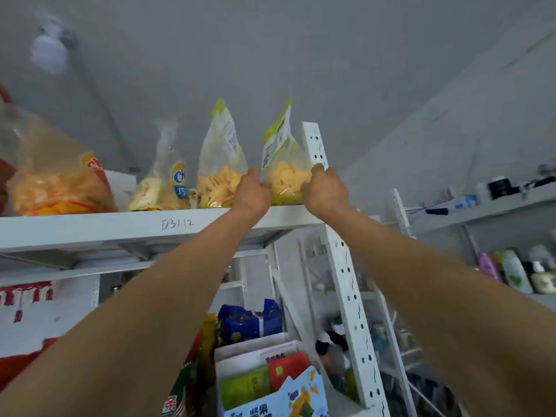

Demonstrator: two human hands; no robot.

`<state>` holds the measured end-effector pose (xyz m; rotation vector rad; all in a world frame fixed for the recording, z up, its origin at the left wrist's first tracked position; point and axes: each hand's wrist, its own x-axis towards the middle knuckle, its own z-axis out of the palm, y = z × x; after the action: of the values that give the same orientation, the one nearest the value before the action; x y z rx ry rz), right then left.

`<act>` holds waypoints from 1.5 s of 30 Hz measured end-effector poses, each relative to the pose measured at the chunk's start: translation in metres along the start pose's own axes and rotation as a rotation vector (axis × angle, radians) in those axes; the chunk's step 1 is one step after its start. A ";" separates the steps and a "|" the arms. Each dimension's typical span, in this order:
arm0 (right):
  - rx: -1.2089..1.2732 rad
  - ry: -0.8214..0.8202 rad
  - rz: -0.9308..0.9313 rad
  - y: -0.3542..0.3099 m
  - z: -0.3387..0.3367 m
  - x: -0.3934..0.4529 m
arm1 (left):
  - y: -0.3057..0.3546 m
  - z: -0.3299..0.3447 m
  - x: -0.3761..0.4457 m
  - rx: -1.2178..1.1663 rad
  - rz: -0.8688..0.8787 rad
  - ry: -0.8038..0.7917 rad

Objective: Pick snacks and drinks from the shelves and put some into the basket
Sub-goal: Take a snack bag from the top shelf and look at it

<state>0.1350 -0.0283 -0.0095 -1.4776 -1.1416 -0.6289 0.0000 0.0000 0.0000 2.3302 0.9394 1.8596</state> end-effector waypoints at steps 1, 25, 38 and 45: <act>0.021 0.031 0.010 0.004 0.001 0.006 | 0.003 0.009 0.004 -0.008 0.013 0.011; 0.391 -0.168 0.054 0.023 0.034 0.063 | 0.007 0.070 0.044 0.084 -0.202 0.162; 0.688 0.041 0.259 0.009 0.004 0.015 | 0.021 0.060 0.000 -0.089 0.052 0.307; 0.619 0.190 0.324 0.003 -0.027 -0.010 | 0.029 0.036 -0.047 -0.255 0.193 0.285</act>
<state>0.1394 -0.0565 -0.0127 -1.0086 -0.8212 -0.1572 0.0397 -0.0325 -0.0419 2.1082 0.4644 2.2760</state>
